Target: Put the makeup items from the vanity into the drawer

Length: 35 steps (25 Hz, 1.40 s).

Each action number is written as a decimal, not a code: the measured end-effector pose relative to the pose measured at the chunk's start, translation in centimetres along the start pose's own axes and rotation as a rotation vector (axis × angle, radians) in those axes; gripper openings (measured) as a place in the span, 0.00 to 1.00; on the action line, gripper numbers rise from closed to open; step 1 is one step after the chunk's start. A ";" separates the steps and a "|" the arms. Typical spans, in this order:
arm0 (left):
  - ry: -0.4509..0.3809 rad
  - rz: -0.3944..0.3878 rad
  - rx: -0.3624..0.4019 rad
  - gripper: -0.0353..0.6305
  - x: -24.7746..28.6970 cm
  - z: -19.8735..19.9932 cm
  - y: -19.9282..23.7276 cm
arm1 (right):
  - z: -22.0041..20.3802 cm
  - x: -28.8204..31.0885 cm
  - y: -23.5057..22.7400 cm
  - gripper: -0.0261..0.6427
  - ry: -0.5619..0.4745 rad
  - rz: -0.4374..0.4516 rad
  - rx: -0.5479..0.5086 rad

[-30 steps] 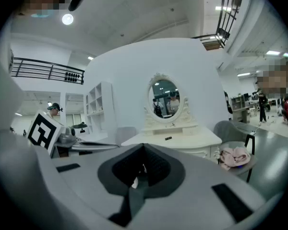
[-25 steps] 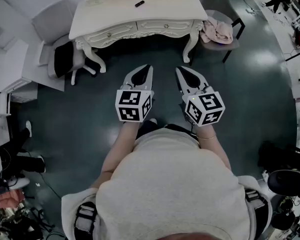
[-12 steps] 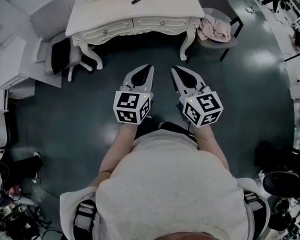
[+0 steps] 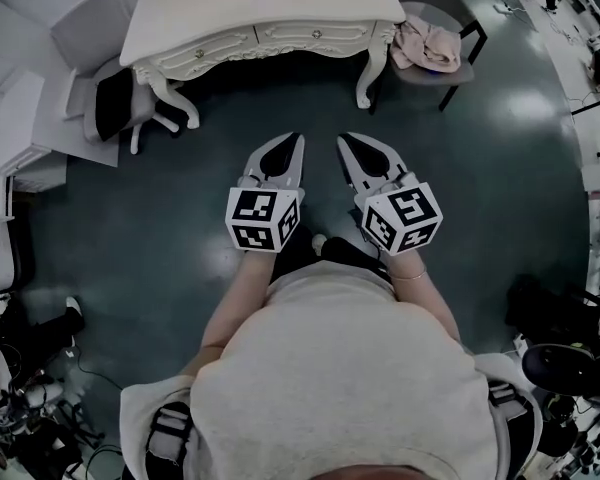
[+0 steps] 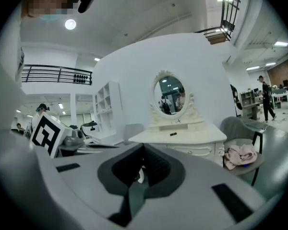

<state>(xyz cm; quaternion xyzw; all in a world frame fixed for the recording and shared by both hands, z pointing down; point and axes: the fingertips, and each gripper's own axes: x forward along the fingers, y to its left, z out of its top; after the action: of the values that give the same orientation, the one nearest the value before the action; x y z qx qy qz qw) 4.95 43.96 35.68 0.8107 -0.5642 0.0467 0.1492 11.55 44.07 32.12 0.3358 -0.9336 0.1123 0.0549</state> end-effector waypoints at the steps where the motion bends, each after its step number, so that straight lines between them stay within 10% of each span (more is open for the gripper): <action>1: 0.004 0.001 0.004 0.07 0.4 0.0 0.2 | -0.1 0.3 -0.2 0.05 0.002 0.003 0.005; 35: 0.034 -0.125 -0.004 0.07 20.3 9.8 25.7 | 7.8 28.1 -12.1 0.05 -0.074 -0.176 0.046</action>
<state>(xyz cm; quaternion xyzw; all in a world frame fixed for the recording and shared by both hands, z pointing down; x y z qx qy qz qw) -12.55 14.62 36.15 0.8432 -0.5099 0.0501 0.1631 -2.49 15.82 31.63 0.4214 -0.8991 0.1161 0.0221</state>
